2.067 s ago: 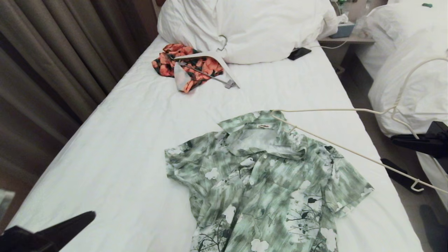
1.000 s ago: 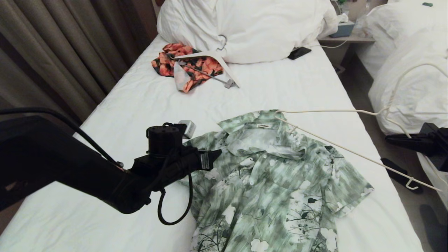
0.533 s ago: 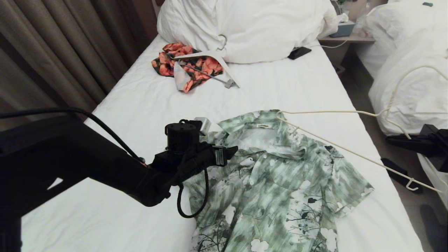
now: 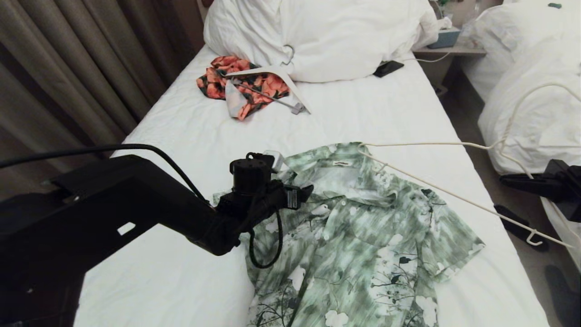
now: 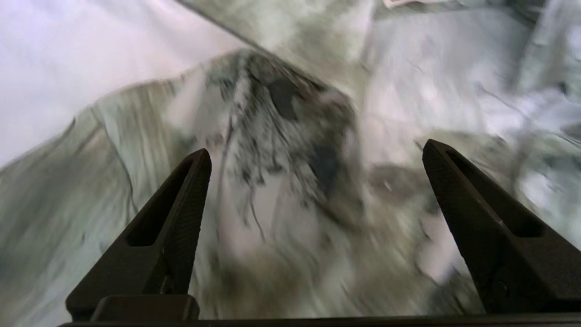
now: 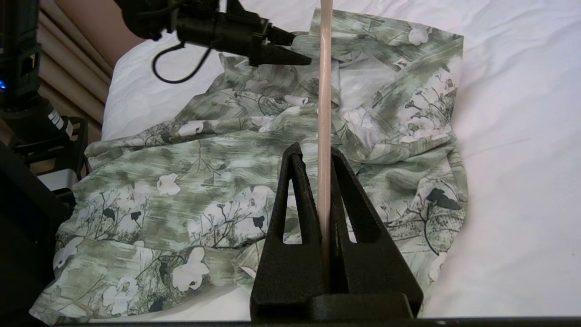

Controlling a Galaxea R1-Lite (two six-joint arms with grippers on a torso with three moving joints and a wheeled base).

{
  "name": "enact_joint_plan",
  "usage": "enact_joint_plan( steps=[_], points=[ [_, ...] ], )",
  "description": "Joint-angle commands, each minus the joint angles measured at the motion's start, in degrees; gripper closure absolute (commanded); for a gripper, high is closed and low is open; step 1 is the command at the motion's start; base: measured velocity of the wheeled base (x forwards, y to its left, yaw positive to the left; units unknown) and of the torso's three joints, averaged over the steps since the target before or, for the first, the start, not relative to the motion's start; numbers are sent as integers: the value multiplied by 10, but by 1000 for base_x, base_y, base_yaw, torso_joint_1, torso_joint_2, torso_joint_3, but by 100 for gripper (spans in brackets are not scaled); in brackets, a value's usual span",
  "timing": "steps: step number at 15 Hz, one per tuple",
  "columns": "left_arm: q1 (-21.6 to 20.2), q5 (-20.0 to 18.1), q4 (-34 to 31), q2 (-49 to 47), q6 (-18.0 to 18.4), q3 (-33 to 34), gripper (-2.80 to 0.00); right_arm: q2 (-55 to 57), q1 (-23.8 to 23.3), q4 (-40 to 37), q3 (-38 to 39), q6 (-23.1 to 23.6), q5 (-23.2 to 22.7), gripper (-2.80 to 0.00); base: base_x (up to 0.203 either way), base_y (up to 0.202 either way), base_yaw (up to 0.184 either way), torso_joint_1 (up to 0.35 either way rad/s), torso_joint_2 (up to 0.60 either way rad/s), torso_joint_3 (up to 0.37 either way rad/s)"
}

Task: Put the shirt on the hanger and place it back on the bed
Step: Lift the shirt and hanger

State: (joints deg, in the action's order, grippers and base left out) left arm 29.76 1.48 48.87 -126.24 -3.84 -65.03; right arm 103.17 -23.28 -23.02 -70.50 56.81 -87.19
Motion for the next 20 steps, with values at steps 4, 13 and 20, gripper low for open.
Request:
enact_joint_plan(
  steps=[4, 13, 20],
  points=[
    [0, 18, 3, -38, 49, -41, -280, 3, 0, -1, -2, 3, -5, 0, 0, 0, 0, 0, 0, 0],
    [-1, 27, 13, -50, 84, -63, 0, -2, 1, -2, -1, 3, -5, 0, 0, 0, 0, 0, 0, 0],
    [-1, 27, 13, -58, 84, -64, 0, -2, 1, -2, -1, 3, -5, 0, 0, 0, 0, 0, 0, 0]
  ],
)
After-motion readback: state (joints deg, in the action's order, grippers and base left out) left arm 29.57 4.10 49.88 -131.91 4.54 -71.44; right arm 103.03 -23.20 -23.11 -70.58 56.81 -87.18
